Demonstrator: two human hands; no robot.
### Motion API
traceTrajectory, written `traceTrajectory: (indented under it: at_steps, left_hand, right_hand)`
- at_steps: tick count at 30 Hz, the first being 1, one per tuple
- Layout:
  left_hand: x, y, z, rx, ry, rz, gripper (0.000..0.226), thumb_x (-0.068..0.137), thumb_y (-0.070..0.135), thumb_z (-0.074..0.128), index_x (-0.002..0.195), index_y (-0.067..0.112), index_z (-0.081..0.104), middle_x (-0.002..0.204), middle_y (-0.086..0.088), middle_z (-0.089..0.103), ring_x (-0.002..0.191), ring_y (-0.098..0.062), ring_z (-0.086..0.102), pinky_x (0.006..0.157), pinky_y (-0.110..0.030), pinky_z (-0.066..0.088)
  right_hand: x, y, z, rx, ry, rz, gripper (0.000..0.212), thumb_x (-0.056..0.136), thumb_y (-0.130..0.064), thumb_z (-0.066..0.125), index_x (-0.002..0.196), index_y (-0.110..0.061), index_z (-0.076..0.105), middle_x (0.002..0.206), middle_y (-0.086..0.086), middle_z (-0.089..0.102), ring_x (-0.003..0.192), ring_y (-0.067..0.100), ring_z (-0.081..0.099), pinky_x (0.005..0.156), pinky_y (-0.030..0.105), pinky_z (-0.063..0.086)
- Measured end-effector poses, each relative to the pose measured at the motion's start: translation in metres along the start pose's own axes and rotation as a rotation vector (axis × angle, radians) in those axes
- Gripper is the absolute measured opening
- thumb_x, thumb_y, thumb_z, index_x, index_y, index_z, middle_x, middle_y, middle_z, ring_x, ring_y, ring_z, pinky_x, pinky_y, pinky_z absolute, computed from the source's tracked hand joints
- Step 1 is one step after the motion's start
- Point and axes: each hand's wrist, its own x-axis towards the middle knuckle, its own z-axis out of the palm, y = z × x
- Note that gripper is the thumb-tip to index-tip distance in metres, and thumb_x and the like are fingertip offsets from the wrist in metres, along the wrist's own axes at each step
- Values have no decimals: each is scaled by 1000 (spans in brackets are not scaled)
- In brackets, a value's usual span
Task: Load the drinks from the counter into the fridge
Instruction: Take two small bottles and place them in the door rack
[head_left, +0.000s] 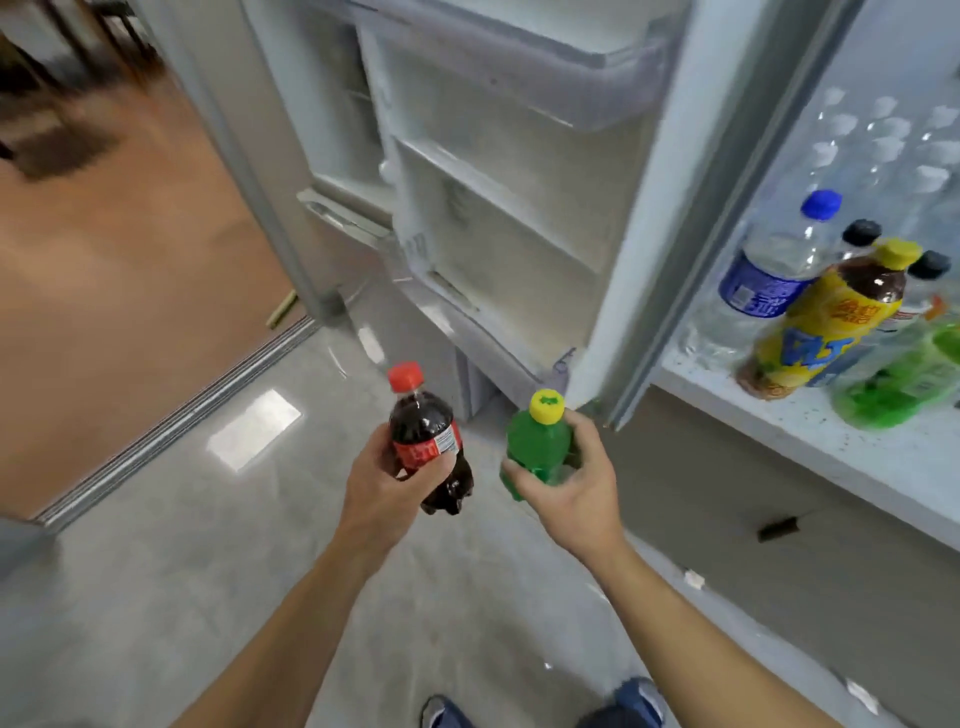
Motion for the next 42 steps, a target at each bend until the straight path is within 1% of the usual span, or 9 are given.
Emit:
traceTrajectory:
  at_steps: [9,12,16,23,27,33,35,39,42]
  left_hand:
    - [57,29,-95,-67,132,105,37,64,29,81,92,48,66,89,4,73,74,-12,70,52,-26,53]
    - [87,45,-100,-66,122,143,42,67,23,83,99,42,64,95,5,72,83,-12,71,56,-27,56]
    - [133,70,-101,-27,65,206,55,68,21,84,117,29,61,108,4,72,99,-16,70,78,-36,58]
    - [221,113,-82,144,-55,246,63,58,39,84,111,50,53,105,23,69,97,0,68,87,-35,58]
    - [266,123,-58,228,-129,257,64,62,35,85,109,57,48,111,25,66,106,0,65,98,-37,51]
    - [324,125,-38,430,-307,313,64,71,23,86,122,31,50,102,28,60,90,29,51,73,-1,40]
    - [342,129,-36,530,-386,339,65,70,23,87,124,24,51,104,21,63,90,18,58,73,-1,41]
    - [368,125,-34,783,-495,394,65,67,27,88,122,17,55,113,-6,65,103,-25,62,89,-37,51]
    - [380,116,-34,868,-550,462,54,64,29,85,110,15,62,106,-8,62,100,-28,62,80,-32,50]
  right_hand:
    - [57,-60,105,30,-12,-145,59,70,-22,89,121,-21,59,112,-15,63,104,10,63,89,24,51]
    - [86,-71,118,21,52,-206,60,71,-23,88,123,-17,57,113,-14,61,104,7,60,89,19,48]
    - [127,-72,132,-30,155,-187,62,69,-43,85,122,-26,57,114,-8,63,110,19,59,95,32,48]
    - [191,-68,138,-152,282,-134,68,66,-53,79,126,-33,53,113,-26,53,108,11,53,90,7,38]
    - [214,-59,137,-172,283,-45,69,67,-35,87,127,-26,56,111,-8,63,107,19,58,93,38,50]
    - [234,-48,140,-308,240,115,67,68,-36,86,124,-25,51,106,-7,64,103,22,61,88,40,52]
    - [243,-43,143,-426,196,185,69,68,-38,85,125,-23,49,98,-4,61,99,26,62,83,34,52]
    - [260,-39,152,-587,51,344,70,69,-42,83,127,-23,49,113,4,69,104,26,65,83,31,53]
    - [267,-40,161,-648,2,433,64,69,-43,82,121,-23,50,111,2,69,100,26,66,79,32,52]
